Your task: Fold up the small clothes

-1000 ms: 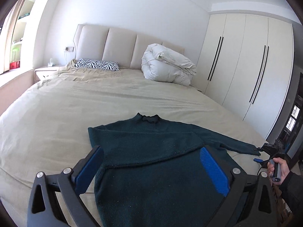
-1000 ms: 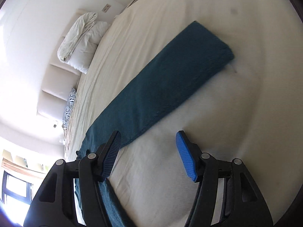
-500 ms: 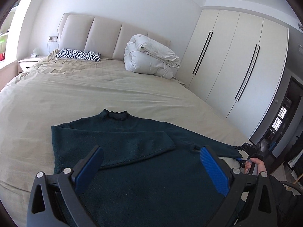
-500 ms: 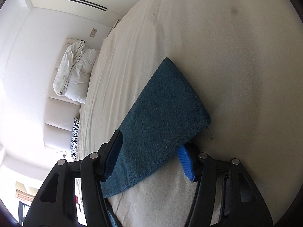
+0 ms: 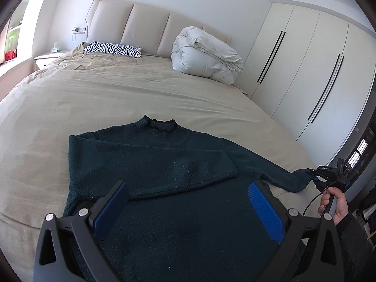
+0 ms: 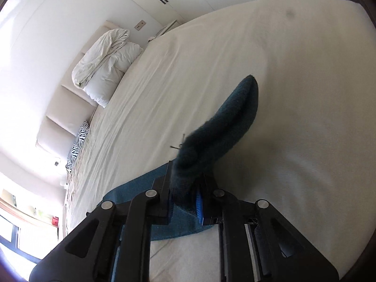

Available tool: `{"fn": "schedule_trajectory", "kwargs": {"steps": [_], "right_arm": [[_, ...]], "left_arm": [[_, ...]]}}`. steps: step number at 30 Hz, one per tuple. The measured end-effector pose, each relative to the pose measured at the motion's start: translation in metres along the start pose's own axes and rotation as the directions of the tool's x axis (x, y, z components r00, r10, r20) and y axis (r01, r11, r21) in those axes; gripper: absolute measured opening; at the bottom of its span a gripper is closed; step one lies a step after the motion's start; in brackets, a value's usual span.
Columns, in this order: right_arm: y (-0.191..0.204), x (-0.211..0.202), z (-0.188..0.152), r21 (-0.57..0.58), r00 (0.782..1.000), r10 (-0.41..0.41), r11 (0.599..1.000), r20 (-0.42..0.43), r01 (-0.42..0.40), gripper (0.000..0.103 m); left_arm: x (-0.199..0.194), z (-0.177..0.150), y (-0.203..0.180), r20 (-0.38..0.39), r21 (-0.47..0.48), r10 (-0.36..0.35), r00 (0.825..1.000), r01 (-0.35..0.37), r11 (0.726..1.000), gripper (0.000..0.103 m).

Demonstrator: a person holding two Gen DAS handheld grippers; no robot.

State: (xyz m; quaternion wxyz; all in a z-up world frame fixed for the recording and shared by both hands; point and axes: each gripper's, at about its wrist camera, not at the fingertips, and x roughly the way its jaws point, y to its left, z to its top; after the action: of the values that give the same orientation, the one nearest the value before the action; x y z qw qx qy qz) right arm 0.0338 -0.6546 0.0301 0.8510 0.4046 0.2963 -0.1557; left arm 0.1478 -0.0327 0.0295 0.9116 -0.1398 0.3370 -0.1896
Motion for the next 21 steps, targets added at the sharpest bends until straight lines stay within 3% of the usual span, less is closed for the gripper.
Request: {"fn": "schedule_trajectory", "kwargs": {"steps": [2,4,8,12,17,21], "right_arm": [[0.052,0.0,-0.01,-0.134,0.999,0.03,0.99,-0.014,-0.032,0.014],[0.108,-0.002,-0.033,-0.291,0.998,0.058,0.954,-0.039,-0.067,0.014],[0.211,0.005,-0.115,-0.578,0.984,0.094,0.8,-0.148,-0.163,0.014],[0.265,0.03,-0.204,-0.739,0.971,0.047,0.64,-0.234,-0.209,0.014],[0.273,0.062,-0.266,-0.758,0.943,-0.033,0.604,-0.331,-0.245,0.014],[0.257,0.07,-0.28,-0.723,0.925,-0.046,0.639,-0.377,-0.262,0.014]], "left_arm": [[0.007,0.005,0.007,-0.012,-0.058,-0.032,0.999,0.031,0.998,0.103],[0.018,0.009,0.012,-0.025,-0.117,-0.067,0.997,0.064,0.991,0.103],[0.047,0.01,0.021,-0.058,-0.269,-0.209,0.976,0.186,0.945,0.103],[0.079,-0.002,0.026,-0.099,-0.394,-0.321,0.942,0.259,0.882,0.103],[0.116,-0.028,0.036,-0.152,-0.547,-0.402,0.903,0.262,0.795,0.103],[0.132,-0.04,0.028,-0.157,-0.596,-0.446,0.881,0.276,0.754,0.103]]}}
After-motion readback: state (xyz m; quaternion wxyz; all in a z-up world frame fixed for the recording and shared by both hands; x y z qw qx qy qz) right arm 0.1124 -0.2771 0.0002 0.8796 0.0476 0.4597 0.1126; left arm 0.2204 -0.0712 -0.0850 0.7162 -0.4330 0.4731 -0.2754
